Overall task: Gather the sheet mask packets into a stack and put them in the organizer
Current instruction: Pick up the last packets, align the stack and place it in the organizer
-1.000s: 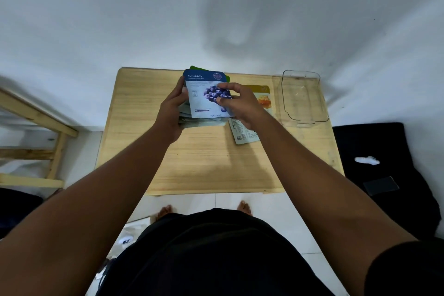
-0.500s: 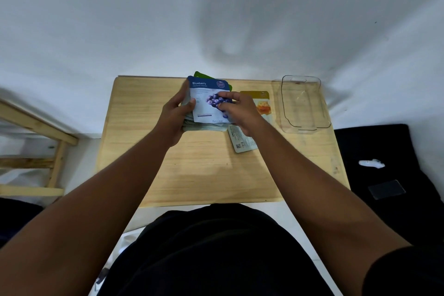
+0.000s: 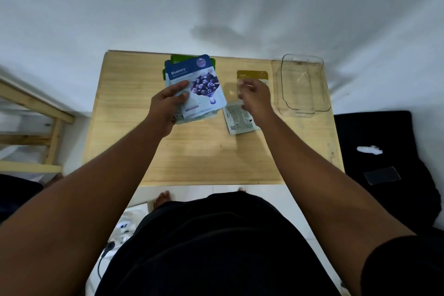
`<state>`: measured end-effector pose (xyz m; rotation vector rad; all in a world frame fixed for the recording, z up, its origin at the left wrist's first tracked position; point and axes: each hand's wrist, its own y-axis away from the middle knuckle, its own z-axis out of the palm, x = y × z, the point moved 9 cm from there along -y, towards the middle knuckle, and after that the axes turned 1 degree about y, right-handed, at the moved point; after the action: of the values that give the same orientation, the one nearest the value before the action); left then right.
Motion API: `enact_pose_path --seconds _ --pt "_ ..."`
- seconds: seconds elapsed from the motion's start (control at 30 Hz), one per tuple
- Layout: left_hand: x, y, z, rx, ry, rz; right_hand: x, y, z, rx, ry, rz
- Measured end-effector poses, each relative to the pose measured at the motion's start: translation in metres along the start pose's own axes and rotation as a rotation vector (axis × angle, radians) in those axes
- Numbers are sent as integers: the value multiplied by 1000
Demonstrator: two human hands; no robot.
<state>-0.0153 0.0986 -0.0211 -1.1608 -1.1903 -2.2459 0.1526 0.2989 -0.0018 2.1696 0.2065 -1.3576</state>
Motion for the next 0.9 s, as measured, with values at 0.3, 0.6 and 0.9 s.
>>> enact_pose_path --seconds 0.3,0.6,0.9 --pt "-58 12 -35 128 1 -84 74 -11 -12 40 663 -9" --pt "-80 22 -39 139 -20 -116 75 -18 -17 7 816 207" --pt "-68 16 -37 123 -43 -87 55 -27 -32 76 501 12"
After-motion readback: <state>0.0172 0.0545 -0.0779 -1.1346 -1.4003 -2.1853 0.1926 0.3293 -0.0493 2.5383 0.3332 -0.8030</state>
